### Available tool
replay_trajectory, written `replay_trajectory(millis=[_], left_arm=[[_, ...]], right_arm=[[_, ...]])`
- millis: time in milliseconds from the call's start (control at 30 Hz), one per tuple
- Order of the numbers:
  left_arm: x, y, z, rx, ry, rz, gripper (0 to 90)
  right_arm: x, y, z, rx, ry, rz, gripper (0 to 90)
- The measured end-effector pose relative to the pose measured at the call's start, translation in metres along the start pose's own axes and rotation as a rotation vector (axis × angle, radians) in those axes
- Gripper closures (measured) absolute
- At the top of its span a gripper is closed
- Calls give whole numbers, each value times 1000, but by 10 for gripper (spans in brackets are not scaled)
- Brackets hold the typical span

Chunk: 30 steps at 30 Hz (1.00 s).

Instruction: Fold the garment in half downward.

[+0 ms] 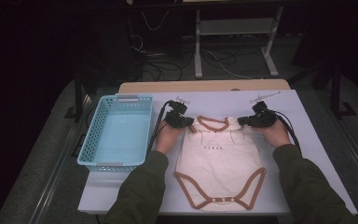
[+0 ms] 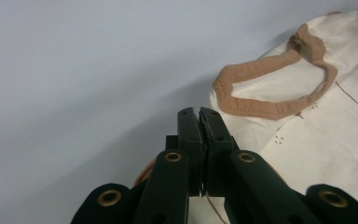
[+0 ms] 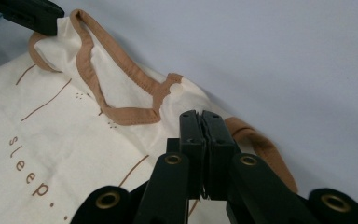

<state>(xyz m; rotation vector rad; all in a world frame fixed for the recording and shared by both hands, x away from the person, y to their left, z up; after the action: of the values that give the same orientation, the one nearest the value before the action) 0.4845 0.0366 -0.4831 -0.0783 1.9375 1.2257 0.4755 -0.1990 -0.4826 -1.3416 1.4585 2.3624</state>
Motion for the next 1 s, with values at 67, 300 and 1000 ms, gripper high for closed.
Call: replay_trajectory(millis=[67, 300, 1000], left_arm=[[1, 1, -2, 5, 2, -7, 874], [7, 8, -6, 14, 7, -24, 874], [17, 29, -16, 57, 24, -49, 874]], right_arm=[[0, 1, 2, -2, 2, -8, 871], [4, 7, 9, -20, 4, -20, 871], [12, 24, 22, -35, 29, -30, 871]])
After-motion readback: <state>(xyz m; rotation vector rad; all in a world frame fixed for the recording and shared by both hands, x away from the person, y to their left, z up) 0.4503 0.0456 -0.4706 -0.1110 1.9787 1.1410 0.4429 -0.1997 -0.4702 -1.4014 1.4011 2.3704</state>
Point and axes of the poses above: each handheld gripper's, and its own axes: y roughly backward along the jaws, x roughly out of its underside, z roughly to its left, the point moved 8 cm from there along -y, roughly forward along the jaws, and after that the axes turned 3 degrees about y, right-handed, at the moved point
